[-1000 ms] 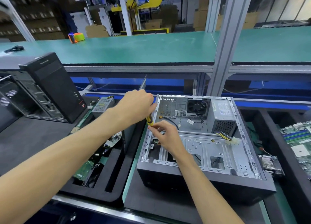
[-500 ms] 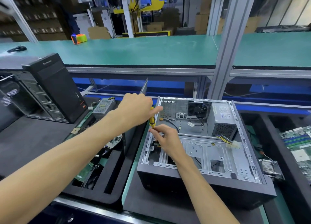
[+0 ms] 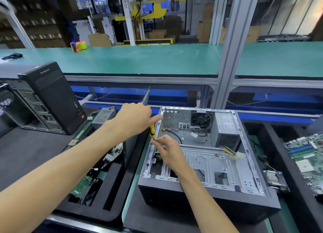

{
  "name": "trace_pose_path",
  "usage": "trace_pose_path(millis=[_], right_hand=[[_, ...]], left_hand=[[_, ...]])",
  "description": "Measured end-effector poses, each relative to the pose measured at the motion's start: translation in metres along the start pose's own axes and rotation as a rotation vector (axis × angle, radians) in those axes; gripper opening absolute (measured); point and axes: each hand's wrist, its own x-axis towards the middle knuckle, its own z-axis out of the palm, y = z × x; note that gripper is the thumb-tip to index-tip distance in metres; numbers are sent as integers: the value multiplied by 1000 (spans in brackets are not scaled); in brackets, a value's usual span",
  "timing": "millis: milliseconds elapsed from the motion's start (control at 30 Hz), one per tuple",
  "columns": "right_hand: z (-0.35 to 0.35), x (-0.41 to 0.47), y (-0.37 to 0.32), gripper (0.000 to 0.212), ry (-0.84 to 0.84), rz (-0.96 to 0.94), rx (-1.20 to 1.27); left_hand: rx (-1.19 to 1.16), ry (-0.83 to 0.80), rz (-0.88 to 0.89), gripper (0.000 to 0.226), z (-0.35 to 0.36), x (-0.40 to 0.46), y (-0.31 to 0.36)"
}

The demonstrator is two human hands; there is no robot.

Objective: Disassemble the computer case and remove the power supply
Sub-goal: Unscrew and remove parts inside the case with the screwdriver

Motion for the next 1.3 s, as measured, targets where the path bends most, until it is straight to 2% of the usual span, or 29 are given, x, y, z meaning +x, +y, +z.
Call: trace_pose_path(millis=[100,167,333,433,500,567,633,700,800,900,967,1033,1100,1167,1300], right_hand=[[0,1,0,23,20,12,-3],[0,1,0,23,32,10,-11],[0,-1,-2,22,28,6,-36],[0,-2,-4,19,6,13,-37],[-1,-3,-5,20,-6,33,-28],[-3,-3,-6,21,-6,48,-23],[-3,-2,-5,22,3,57,-31],[-3,-3,-6,21,2,53,-47],[-3,-4,-6,18,-6,23,-71],[-2,-4,-6,19,-18,19,-102],[-1,-3,-5,20,-29,25,-113],[-1,-2,-4,21,-30,37,-107],[-1,0,-3,22,-12,48,-105],[-1,0,-3,21,-6,56,-109],[1,-2,-4,21,-32,45,-124]], left_hand=[[-324,-120,154,32,-3,-4,-8],[-414,-166,233,32,-6,-4,-7],[-372,-141,146,15,-12,3,-9],[-100,-101,52,50,-12,5,-3],[34,-29,23,59,-10,2,2],[-85,-26,76,50,-5,-1,0],[-327,-112,205,27,-4,-5,-2],[-434,-140,298,27,-3,-5,-5],[-351,-87,223,15,-4,0,-8],[-148,-36,92,45,-4,3,-2],[-76,19,44,50,-2,3,1],[-152,5,74,41,-3,1,-1],[-328,-90,190,24,-6,-1,-5],[-440,-154,270,30,-9,-1,-6],[-366,-101,205,12,-14,6,-5]])
